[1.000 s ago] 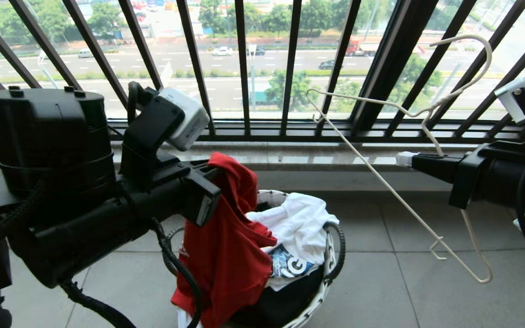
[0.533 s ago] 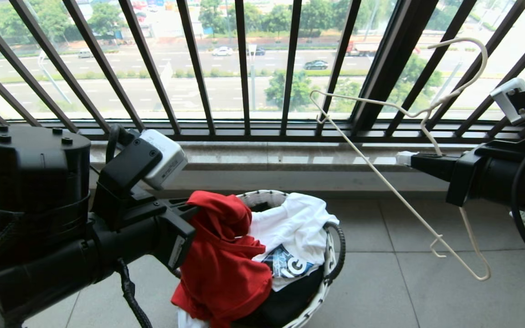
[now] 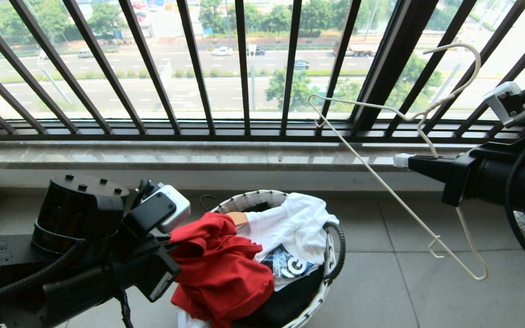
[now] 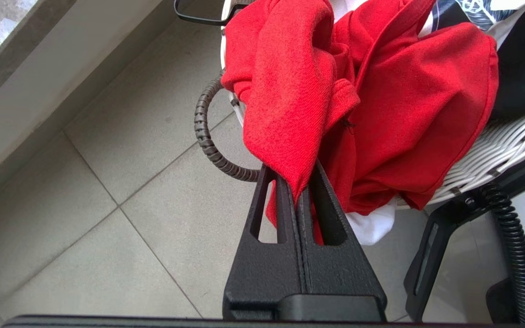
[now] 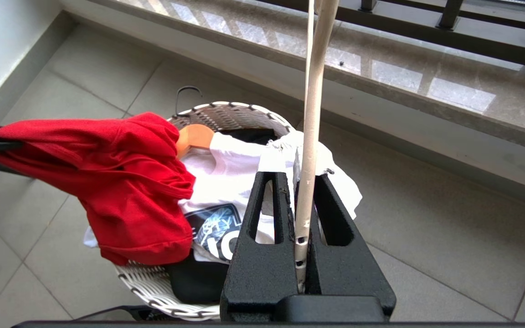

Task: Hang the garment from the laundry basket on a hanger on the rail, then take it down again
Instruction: Pick up clothes from the basket

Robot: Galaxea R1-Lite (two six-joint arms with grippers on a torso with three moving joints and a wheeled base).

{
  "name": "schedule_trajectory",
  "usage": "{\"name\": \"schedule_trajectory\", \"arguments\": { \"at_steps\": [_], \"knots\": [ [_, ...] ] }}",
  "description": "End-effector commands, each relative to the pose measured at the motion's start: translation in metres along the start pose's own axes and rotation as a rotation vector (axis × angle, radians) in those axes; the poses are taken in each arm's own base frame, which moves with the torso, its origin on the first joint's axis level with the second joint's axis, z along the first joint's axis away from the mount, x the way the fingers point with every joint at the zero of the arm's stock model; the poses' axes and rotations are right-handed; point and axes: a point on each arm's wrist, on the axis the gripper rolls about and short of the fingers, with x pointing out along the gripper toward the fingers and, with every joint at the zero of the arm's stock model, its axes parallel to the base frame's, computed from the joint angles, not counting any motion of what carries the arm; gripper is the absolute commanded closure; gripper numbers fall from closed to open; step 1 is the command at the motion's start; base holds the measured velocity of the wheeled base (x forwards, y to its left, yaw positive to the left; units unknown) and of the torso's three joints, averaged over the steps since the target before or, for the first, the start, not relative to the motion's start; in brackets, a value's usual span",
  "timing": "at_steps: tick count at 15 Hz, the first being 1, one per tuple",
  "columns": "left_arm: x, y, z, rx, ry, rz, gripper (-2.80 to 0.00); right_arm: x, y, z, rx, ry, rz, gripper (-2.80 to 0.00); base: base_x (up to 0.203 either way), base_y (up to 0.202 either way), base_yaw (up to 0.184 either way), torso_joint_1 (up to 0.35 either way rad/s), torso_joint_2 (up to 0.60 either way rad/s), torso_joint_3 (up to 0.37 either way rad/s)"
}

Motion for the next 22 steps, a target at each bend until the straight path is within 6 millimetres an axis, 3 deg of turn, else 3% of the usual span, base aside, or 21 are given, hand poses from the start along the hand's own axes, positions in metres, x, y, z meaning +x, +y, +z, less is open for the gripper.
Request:
{"name": "schedule_trajectory", "arguments": {
  "at_steps": [1,12,13,17,22],
  "knots": [
    [0.019,-0.001,-0.003,0.005,0.063,0.003,0.00,0.000,-0.001,0.001,-0.001,-0.004,-0.002,0.00,0.000,0.000,0.000,0.000,0.00,0.000],
    [0.016,-0.010,-0.018,0.133,0.205,-0.033,0.00,-0.001,-0.002,0.002,-0.002,-0.010,-0.009,0.00,0.000,0.000,0.000,0.000,0.00,0.000],
    [0.020,-0.010,-0.016,0.135,0.210,-0.034,-2.80,-0.002,-0.003,0.003,-0.003,-0.014,-0.012,0.00,0.000,0.000,0.000,0.000,0.00,0.000],
    [0.010,-0.010,-0.011,0.153,0.211,-0.038,-2.80,-0.003,-0.004,0.004,-0.003,-0.016,-0.018,0.00,0.000,0.000,0.000,0.000,0.00,0.000],
    [-0.012,-0.025,0.017,0.142,0.100,-0.113,-2.80,-0.004,-0.004,0.005,-0.005,-0.021,-0.020,0.00,0.000,0.000,0.000,0.000,0.00,0.000]
  ]
}}
